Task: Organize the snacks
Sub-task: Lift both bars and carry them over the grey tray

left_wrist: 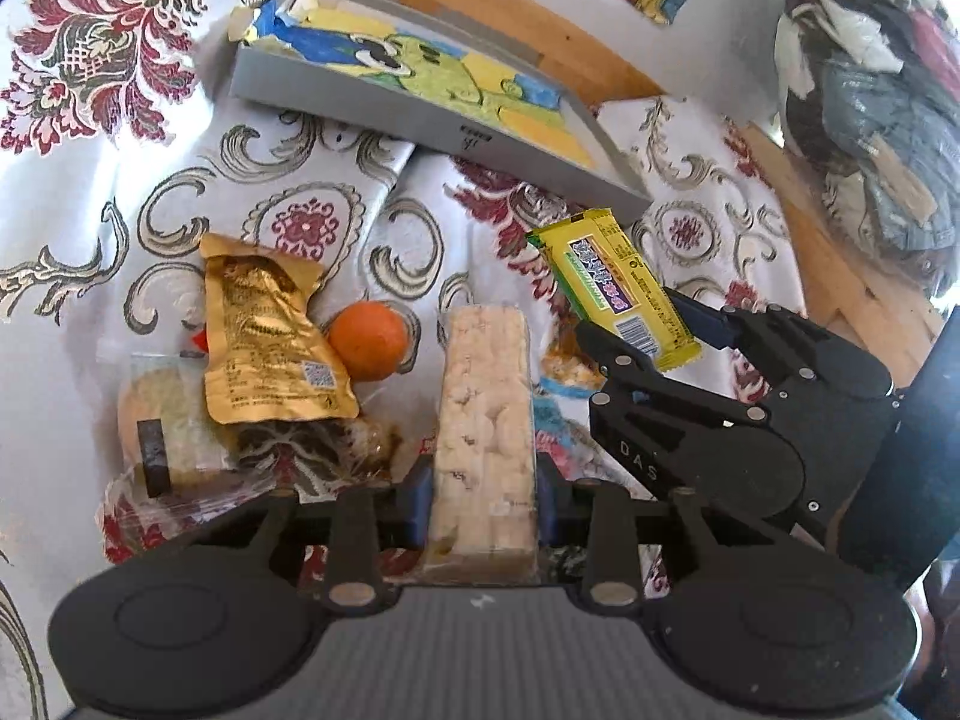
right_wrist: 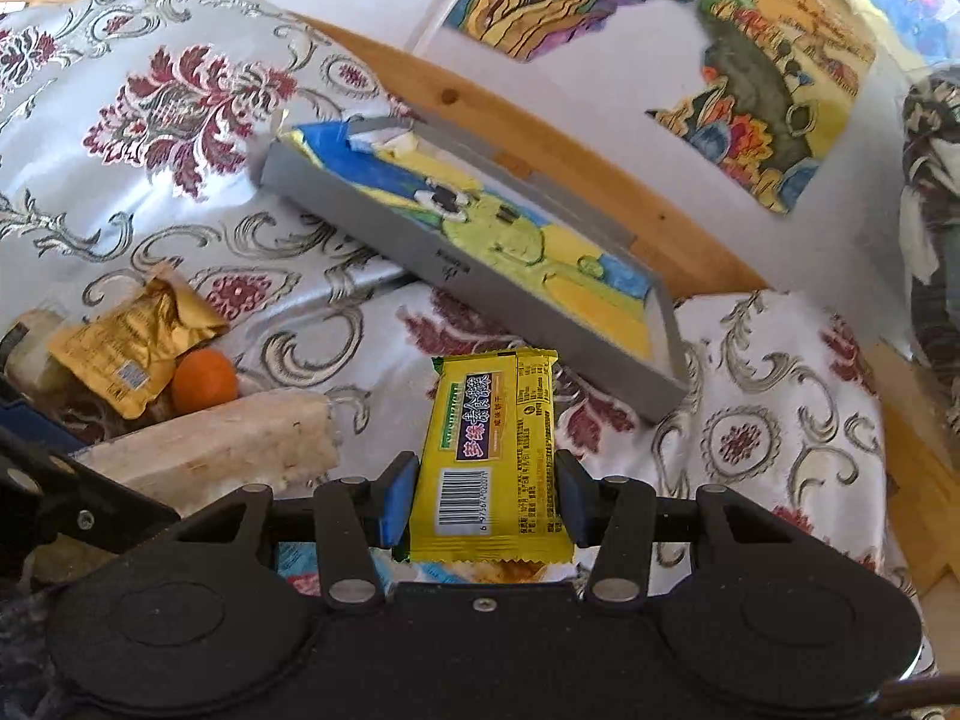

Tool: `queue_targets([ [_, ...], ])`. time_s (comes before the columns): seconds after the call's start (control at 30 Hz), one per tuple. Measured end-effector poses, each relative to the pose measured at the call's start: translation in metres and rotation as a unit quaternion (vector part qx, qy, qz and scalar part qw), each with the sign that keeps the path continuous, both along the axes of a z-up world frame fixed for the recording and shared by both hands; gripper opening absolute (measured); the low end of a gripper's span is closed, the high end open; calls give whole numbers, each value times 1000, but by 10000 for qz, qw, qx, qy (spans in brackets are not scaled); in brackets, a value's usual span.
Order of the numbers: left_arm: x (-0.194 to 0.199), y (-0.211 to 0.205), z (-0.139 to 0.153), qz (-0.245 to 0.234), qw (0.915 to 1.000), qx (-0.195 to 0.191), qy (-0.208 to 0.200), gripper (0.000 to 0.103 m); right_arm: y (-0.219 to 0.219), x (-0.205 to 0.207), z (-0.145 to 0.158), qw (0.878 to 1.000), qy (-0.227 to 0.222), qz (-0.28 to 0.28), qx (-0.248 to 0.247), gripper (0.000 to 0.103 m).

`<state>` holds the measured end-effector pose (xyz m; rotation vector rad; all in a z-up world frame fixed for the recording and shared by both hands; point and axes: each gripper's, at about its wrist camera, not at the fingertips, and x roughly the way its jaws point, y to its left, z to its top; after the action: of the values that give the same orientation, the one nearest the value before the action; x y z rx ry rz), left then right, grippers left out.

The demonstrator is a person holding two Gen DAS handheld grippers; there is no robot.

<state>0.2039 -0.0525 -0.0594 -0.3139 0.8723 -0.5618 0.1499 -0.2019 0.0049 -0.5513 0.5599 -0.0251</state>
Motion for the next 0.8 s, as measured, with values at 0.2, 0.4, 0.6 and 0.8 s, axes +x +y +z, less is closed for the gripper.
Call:
queue_targets([
  [0.2, -3, 8, 12, 257, 9982, -418, -340, 36, 0, 1, 11, 9988, -462, 120, -92, 50],
  [0.4, 0, 5, 33, 599, 9934, -601, -777, 36, -9, 5, 30, 9954, -949, 133, -29, 50],
  [0.6, 19, -10, 60, 949, 9879, -492, -1120, 36, -23, 24, 43, 9912, -1279, 343, -18, 50],
  [0.8, 64, -32, 89, 1356, 9783, -323, -1532, 36, -44, 60, 48, 9865, -1591, 363, 143, 50],
])
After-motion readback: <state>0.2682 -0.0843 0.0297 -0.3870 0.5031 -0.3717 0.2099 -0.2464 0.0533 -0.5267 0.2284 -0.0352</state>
